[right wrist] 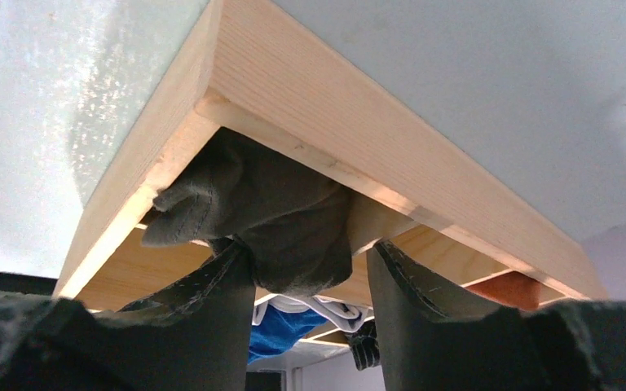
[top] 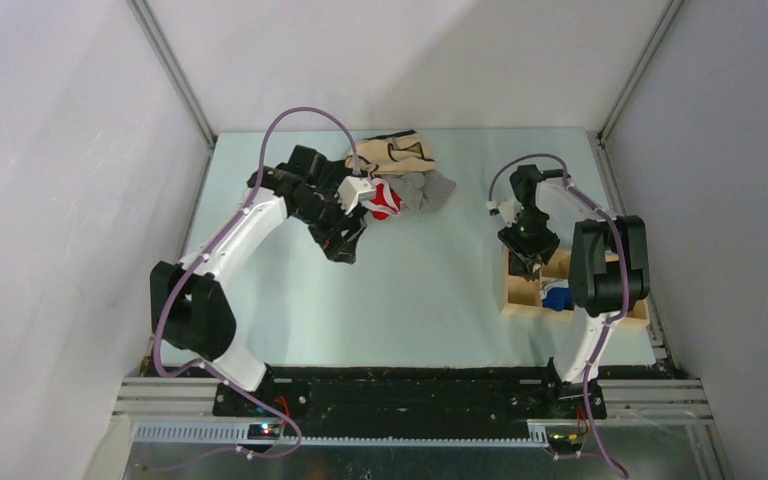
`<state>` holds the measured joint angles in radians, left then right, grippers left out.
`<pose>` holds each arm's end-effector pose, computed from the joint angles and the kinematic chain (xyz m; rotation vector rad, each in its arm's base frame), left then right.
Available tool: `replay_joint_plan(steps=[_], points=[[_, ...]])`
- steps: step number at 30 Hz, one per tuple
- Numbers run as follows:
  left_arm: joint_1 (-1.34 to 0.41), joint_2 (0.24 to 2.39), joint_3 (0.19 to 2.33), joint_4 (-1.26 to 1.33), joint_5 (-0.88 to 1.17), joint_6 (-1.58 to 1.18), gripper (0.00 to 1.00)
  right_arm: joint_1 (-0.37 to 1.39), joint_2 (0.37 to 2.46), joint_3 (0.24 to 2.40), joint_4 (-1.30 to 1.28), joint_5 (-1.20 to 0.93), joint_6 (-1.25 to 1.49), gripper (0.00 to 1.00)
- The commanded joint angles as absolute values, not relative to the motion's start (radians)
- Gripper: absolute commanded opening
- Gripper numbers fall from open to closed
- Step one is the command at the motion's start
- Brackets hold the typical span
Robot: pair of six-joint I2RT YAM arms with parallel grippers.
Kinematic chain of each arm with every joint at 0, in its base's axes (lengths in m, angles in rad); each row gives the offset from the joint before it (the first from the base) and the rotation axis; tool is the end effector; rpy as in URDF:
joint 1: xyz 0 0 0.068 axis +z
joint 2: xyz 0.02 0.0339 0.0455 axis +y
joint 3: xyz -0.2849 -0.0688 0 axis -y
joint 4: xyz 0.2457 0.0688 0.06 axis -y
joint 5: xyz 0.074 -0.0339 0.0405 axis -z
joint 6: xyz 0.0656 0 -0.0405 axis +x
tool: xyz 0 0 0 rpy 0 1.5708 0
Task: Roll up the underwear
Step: Place the underwear in the storage box.
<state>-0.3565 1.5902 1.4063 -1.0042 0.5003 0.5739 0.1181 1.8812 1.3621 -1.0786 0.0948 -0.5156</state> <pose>0.2956 -0.1437 0.2904 1.3037 2.3055 -0.6163 0.3447 0.0346 0.1757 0.9658 -2.9390 0.1356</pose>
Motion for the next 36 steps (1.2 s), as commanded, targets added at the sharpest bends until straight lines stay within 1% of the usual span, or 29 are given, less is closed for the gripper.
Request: replay_joint_plan(steps=[1, 3, 6, 9, 12, 18, 23, 24, 29, 32, 36], points=[[-0.351, 1.583, 1.413, -0.991, 0.509, 0.562, 0.99, 0.114, 2.015, 1.272, -0.856, 0.346, -0.595, 0.48], [-0.352, 1.580, 1.411, -0.988, 0.506, 0.564, 0.99, 0.115, 2.036, 1.270, -0.840, 0.370, -0.597, 0.50], [-0.351, 1.571, 1.402, -0.986, 0.501, 0.568, 0.99, 0.118, 2.053, 1.253, -0.797, 0.411, -0.603, 0.56], [-0.350, 1.556, 1.382, -0.980, 0.500, 0.575, 0.99, 0.136, 2.049, 1.231, -0.754, 0.443, -0.602, 0.61], [-0.351, 1.542, 1.361, -0.965, 0.505, 0.575, 1.00, 0.179, 2.050, 1.178, -0.688, 0.544, -0.622, 0.66], [-0.346, 1.515, 1.316, -0.934, 0.517, 0.569, 0.99, 0.224, 2.080, 1.169, -0.730, 0.542, -0.536, 0.72], [-0.345, 1.499, 1.304, -0.931, 0.516, 0.565, 0.99, 0.198, 2.052, 1.200, -0.750, 0.484, -0.504, 0.74], [-0.345, 1.497, 1.304, -0.934, 0.512, 0.567, 0.99, 0.194, 2.017, 1.207, -0.759, 0.472, -0.502, 0.74], [-0.346, 1.496, 1.307, -0.948, 0.505, 0.577, 0.99, 0.188, 1.829, 1.301, -0.902, 0.321, -0.500, 0.75], [-0.346, 1.512, 1.322, -0.950, 0.513, 0.574, 1.00, 0.193, 1.784, 1.353, -0.994, 0.299, -0.505, 0.75], [-0.346, 1.532, 1.346, -0.947, 0.525, 0.563, 1.00, 0.179, 1.760, 1.374, -1.052, 0.282, -0.518, 0.74]])
